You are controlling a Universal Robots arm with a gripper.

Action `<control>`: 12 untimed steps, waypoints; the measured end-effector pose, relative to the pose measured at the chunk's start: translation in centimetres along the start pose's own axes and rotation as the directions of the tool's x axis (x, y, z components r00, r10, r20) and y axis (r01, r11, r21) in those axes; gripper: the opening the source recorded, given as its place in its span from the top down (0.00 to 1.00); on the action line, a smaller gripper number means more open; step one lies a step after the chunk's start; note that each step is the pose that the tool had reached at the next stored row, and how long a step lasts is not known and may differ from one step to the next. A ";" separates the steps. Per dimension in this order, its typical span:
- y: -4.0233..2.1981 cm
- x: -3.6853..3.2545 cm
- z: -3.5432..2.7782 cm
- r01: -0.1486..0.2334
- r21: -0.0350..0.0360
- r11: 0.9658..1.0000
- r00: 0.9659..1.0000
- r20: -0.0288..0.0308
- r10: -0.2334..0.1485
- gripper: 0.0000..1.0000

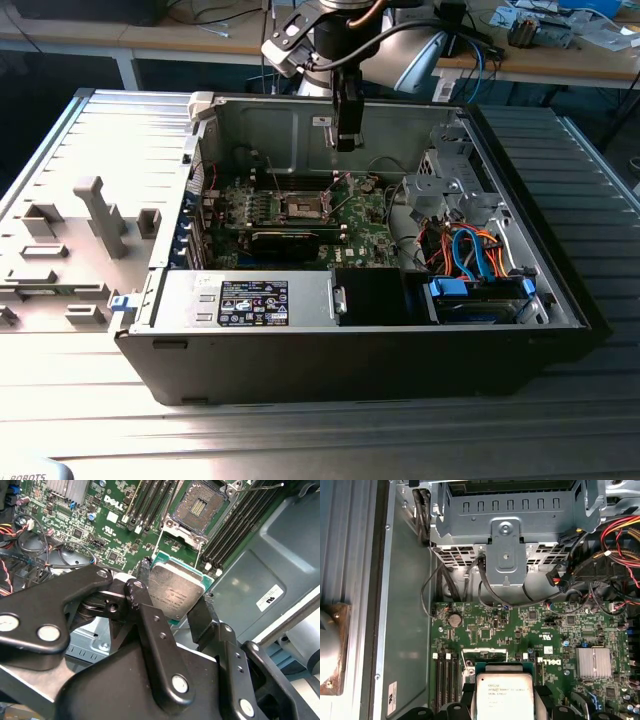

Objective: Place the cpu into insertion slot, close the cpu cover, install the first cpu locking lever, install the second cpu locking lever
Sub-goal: 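Place the cpu into insertion slot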

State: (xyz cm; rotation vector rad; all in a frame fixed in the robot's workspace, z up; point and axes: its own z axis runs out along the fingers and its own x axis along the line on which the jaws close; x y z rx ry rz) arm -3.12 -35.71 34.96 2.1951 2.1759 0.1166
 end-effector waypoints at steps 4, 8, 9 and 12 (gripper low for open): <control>0.00 0.00 0.00 -0.004 0.000 1.000 1.000 0.000 0.004 0.45; 0.00 0.00 0.00 -0.011 0.000 1.000 1.000 0.001 0.011 0.45; 0.00 0.00 0.00 -0.013 0.000 1.000 1.000 0.001 0.013 0.45; 0.00 0.00 0.00 -0.016 0.000 1.000 1.000 0.001 0.016 0.45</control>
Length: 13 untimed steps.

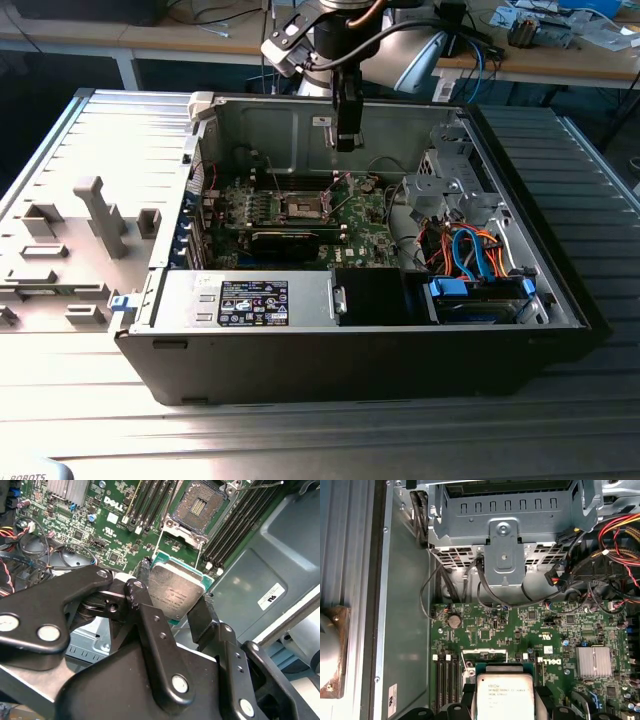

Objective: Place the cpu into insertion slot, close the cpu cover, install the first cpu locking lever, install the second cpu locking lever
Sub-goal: 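Place the cpu into insertion slot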

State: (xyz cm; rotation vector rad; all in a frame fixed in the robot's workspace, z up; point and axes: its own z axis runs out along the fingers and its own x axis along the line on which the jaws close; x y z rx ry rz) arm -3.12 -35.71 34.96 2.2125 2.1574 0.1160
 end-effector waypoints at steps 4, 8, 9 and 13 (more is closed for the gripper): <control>0.00 0.00 0.00 -0.008 0.000 1.000 1.000 0.001 0.008 0.45; 0.00 0.00 0.00 -0.014 0.000 1.000 1.000 0.001 0.014 0.45; 0.00 0.00 0.00 -0.015 0.000 1.000 1.000 0.001 0.015 0.45; 0.00 0.00 0.00 -0.020 0.000 1.000 1.000 0.002 0.020 0.45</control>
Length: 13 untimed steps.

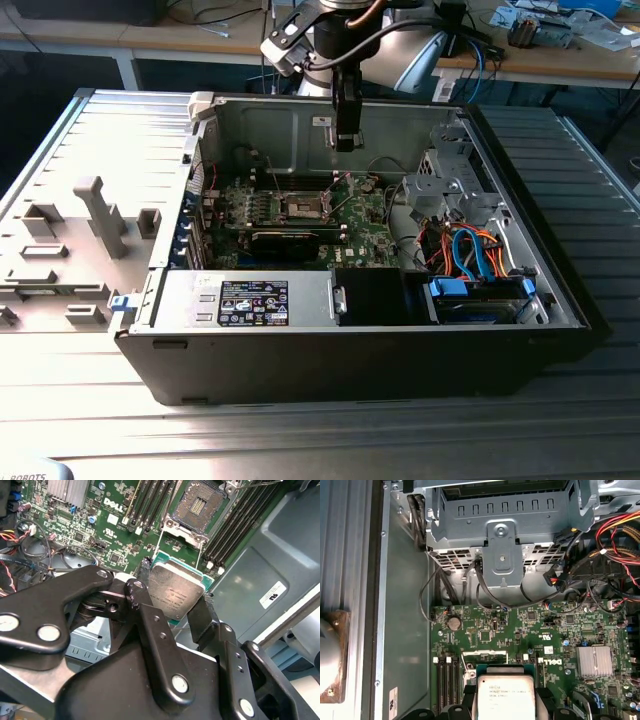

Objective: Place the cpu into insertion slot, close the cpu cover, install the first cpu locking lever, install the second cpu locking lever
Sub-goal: 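Place the cpu into insertion slot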

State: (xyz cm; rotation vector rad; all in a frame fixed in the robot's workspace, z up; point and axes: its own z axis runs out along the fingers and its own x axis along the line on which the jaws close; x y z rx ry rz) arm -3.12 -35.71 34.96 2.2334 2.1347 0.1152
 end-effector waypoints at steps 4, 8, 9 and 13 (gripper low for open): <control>0.00 0.00 0.00 -0.005 0.000 1.000 1.000 0.000 0.005 0.45; 0.00 0.00 0.00 -0.009 0.000 1.000 1.000 0.001 0.009 0.45; 0.00 0.00 0.00 -0.010 0.000 1.000 1.000 0.001 0.010 0.45; 0.00 0.00 0.00 -0.014 0.000 1.000 1.000 0.001 0.014 0.45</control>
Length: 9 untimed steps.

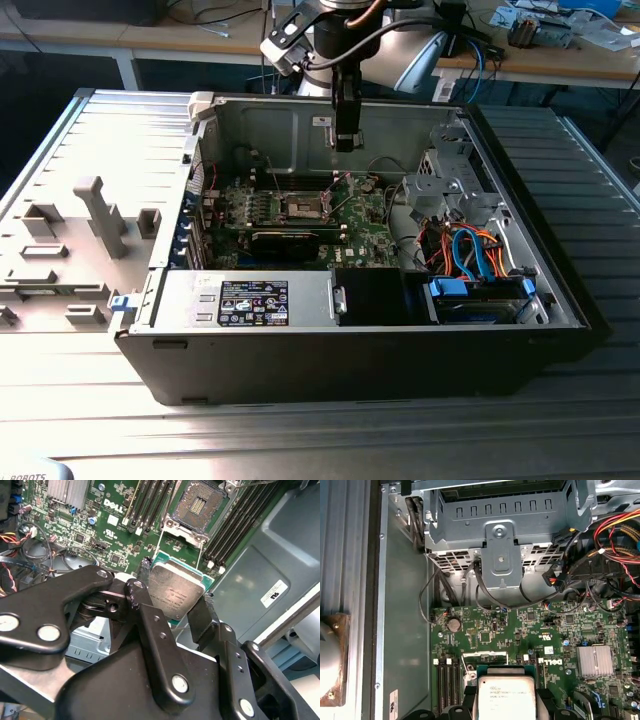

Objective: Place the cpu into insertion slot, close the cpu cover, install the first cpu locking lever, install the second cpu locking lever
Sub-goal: 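Place the cpu into insertion slot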

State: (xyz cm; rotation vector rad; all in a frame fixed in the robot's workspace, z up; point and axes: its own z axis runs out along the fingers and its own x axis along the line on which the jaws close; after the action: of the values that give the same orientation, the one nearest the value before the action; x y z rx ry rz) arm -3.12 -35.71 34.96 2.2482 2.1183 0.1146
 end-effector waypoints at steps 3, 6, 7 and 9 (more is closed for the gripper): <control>0.00 0.00 0.00 -0.003 0.000 1.000 1.000 0.000 0.003 0.45; 0.00 0.00 0.00 -0.007 0.000 1.000 1.000 0.001 0.007 0.45; 0.00 0.00 0.00 -0.009 0.000 1.000 1.000 0.001 0.009 0.45; 0.00 0.00 0.00 -0.012 0.000 1.000 1.000 0.001 0.012 0.45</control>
State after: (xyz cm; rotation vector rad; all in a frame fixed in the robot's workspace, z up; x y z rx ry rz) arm -3.12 -35.71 34.96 2.2607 2.1043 0.1141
